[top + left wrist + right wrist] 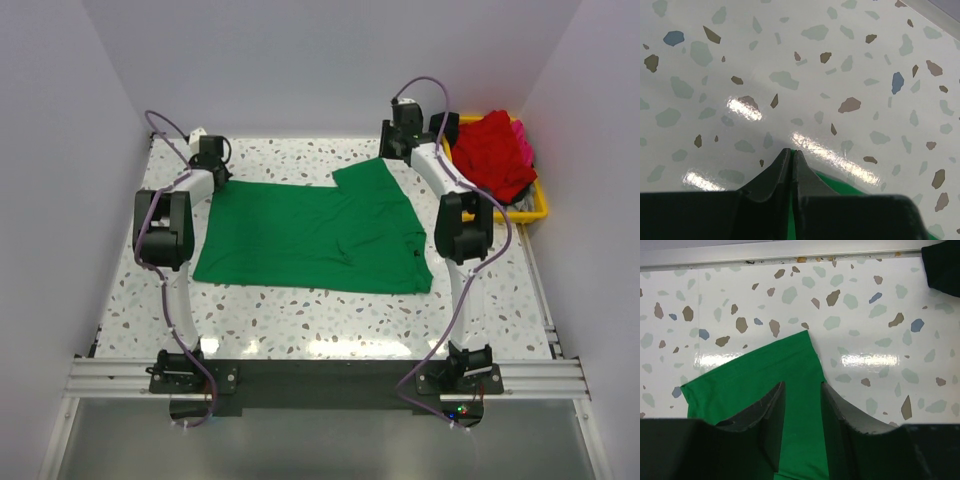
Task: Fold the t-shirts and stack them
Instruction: Fold the tshirt
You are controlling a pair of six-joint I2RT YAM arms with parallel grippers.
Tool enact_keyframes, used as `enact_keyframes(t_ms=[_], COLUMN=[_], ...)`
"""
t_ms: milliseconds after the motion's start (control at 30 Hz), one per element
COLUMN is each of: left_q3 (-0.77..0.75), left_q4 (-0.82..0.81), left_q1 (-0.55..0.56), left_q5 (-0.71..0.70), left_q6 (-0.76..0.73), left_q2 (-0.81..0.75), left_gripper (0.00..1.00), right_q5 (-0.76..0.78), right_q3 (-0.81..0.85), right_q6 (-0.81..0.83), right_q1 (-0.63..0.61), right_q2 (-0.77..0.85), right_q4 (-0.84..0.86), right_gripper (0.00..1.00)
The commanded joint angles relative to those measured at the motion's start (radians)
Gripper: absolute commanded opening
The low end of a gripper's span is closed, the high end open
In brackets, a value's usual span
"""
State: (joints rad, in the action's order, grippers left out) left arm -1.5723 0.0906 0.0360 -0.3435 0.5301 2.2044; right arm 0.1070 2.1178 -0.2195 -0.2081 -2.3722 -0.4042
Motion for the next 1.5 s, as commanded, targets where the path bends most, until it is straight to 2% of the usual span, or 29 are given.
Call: enact_keyframes(t_ms=[0,367,933,1167,1333,1467], left_q3=[0.012,0.017,0.018,0.024,0.029,0.031], left_q4=[-0.052,-0.058,-0.063,-0.068,-0.071,-0.075], left_q1=[0.001,0.001,0.001,-0.001,-0.001,-0.001], left_q5=[0.006,0.006,0.012,0.018,0.018,0.021], left_q6=[-0.013,-0.013,-0.013,-0.012,-0.012,-0.012], left_q2=[-0.041,-0.040,-0.032,-0.028,-0.028,-0.026], left_gripper=[0.00,0.00,0.00,0.00,0.00,0.00], right_q5=[0.022,0.020,-0.021,-0.032,-0.020,0.000], right_q3=[0.036,0.160,0.195,0.188,0.154,0.130], right_q6=[0.008,0.003,-0.018,-0.029,-0.041,-0.043], right_q1=[0.004,0.004,0.004,-0.005,-0.007,-0.007], right_q2=[-0.042,-0.189,-0.245,-0.245,-0.225,-0.182], right_q4=[0.027,0.068,0.036,0.034,0.048,0.053], right_gripper=[0.38,0.43,0.41,0.35,0.27,0.16])
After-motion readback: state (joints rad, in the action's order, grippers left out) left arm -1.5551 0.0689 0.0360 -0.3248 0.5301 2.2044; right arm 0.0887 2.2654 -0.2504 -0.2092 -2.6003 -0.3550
